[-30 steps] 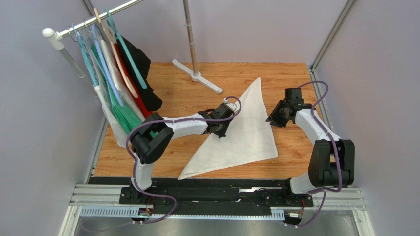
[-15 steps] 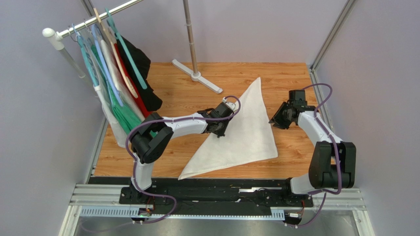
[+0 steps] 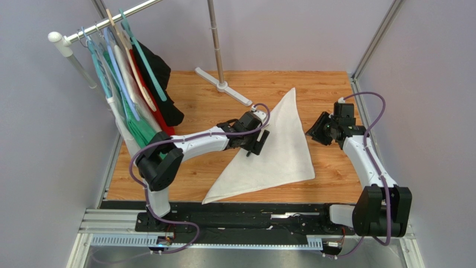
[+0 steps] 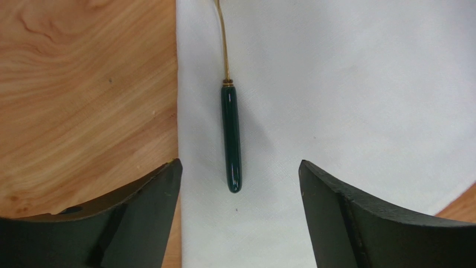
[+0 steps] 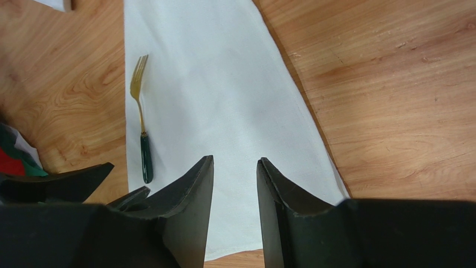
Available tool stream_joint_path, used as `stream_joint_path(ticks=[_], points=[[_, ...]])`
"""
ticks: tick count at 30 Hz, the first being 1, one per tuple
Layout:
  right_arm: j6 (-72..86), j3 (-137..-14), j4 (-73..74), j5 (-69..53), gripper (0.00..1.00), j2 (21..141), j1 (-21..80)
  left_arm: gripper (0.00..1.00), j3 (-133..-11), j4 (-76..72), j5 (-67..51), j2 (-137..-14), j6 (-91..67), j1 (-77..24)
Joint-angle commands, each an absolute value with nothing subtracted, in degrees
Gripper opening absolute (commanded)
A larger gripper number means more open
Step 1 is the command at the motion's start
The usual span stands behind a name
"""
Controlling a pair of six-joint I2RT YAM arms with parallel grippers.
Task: Fold the napkin, place the utensils inside, and roll it up
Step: Place the utensil onto the napkin
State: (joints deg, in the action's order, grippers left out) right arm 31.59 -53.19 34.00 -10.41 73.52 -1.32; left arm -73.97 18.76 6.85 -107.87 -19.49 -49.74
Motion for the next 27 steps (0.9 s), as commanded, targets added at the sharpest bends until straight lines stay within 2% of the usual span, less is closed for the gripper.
stream_joint_path(ticks=[1, 9, 21, 27], points=[[28.4, -51.2, 34.4, -12.5, 0.39, 69.3, -1.4, 0.90, -72.6, 18.5, 5.4, -98.1, -17.8, -49.5], [24.2, -48.8, 30.9, -10.0, 0.39, 74.8, -1.4, 0.94, -63.4, 18.2, 3.5, -88.1, -19.9, -48.5], [18.3, -57.1, 22.4, -9.5, 0.38, 92.1, -1.4, 0.91, -52.6, 11.3, -2.5, -86.0, -20.6, -38.8], [14.2, -61.2, 24.3, -7.2, 0.38, 97.5, -1.4, 0.91, -51.6, 11.0, -3.9, -86.0, -19.8, -36.9]])
